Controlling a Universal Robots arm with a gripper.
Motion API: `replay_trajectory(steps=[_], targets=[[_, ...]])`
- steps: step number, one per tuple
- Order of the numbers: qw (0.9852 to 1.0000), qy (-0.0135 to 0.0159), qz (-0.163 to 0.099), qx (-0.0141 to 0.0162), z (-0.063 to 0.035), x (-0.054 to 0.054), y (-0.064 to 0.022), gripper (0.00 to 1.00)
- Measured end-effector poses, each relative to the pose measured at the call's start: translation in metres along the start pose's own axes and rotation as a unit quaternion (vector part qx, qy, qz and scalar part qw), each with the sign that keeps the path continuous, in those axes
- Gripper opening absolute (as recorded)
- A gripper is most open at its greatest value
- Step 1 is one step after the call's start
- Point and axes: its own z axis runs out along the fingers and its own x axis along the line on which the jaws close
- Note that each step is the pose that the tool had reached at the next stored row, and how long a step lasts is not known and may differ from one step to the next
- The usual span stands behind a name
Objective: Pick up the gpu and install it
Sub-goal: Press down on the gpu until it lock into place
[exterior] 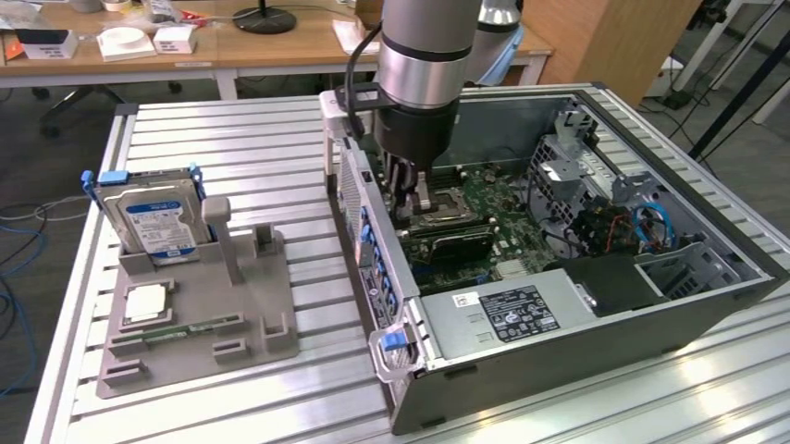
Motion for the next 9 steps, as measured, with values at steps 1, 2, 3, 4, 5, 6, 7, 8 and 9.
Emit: replay_trajectory(steps=[1,2,3,4,5,6,7,8,9], targets=[[1.0,-0.0001,0.0,0.0,0.0001,0.0,0.0002,0.11],[1.0,0.0,0.0,0.0,0.0001,0.0,0.0002,0.11],[1.0,0.0,0.0,0.0,0.0,0.0001,0.0005,0.11],[1.0,0.0,0.0,0.0,0.0001,0.0001,0.0009,0.11],[1.0,0.0,0.0,0.0,0.0001,0.0001,0.001,0.11],[1.0,0.0,0.0,0.0,0.0001,0.0002,0.0011,0.11],[1.0,0.0,0.0,0.0,0.0001,0.0002,0.0013,0.11],[1.0,0.0,0.0,0.0,0.0001,0.0002,0.0015,0.11],[1.0,0.0,0.0,0.0,0.0001,0.0003,0.0016,0.11]])
